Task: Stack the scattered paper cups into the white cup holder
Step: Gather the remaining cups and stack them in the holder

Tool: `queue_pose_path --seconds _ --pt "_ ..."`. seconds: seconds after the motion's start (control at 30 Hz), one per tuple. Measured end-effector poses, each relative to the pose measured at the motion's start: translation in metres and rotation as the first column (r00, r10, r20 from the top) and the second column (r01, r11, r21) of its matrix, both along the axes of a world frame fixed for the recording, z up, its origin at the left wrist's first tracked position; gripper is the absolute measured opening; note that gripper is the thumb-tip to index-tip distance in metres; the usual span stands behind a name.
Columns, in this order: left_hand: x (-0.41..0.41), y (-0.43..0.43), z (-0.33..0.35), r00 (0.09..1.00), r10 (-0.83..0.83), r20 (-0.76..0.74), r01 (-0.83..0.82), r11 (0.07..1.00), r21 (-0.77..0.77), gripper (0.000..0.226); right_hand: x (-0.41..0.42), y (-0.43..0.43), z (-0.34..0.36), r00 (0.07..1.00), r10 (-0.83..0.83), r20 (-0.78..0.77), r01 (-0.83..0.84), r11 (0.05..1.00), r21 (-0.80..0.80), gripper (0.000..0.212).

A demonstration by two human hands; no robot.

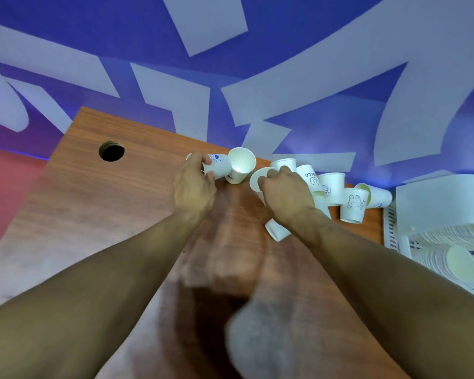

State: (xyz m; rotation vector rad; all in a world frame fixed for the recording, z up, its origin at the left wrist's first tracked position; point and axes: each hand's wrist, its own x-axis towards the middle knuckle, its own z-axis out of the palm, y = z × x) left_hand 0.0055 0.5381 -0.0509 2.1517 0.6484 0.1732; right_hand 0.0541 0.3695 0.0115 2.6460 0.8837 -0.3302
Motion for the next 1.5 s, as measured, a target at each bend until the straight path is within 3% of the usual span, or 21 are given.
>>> queue_pose_path --seconds 0.2,0.4,0.6,0.7,0.93,1.17,1.37,1.5 --pt "-0.026 -0.016 0.031 0.999 -0.045 0.025 0.043 0.998 0.052 0.022 -0.029 -0.026 0.032 0.997 -0.054 0.061 0.050 0.996 0.070 0.027" --pt "-0.063 -0.045 0.061 0.999 0.023 0.035 -0.028 0.989 0.147 0.022 -0.057 -0.071 0.056 0.992 -0.020 0.125 -0.003 0.984 0.178 0.024" --pt "-0.090 -0.117 0.097 0.992 -0.031 0.126 0.002 0.975 0.223 0.037 -0.081 -0.149 0.081 0.980 -0.025 0.197 -0.045 0.939 0.341 0.021" --pt "-0.087 -0.168 0.114 0.986 -0.069 0.149 0.033 0.972 0.231 0.032 -0.090 -0.200 0.098 0.971 -0.039 0.234 -0.059 0.916 0.397 0.023" --pt "-0.063 -0.308 0.144 0.941 -0.266 0.208 0.205 0.940 0.273 0.022 -0.094 -0.330 0.121 0.925 -0.185 0.331 -0.011 0.859 0.512 0.010" --pt "-0.039 -0.430 0.148 0.826 -0.523 0.212 0.431 0.827 0.361 0.013 -0.095 -0.454 0.115 0.879 -0.377 0.293 0.143 0.793 0.592 0.010" --pt "-0.024 -0.487 0.144 0.733 -0.663 0.154 0.561 0.716 0.415 0.010 -0.085 -0.515 0.098 0.827 -0.486 0.283 0.230 0.751 0.618 0.009" --pt "-0.017 -0.500 0.131 0.727 -0.677 0.113 0.586 0.698 0.412 0.010 -0.080 -0.526 0.080 0.834 -0.489 0.257 0.240 0.740 0.628 0.007"
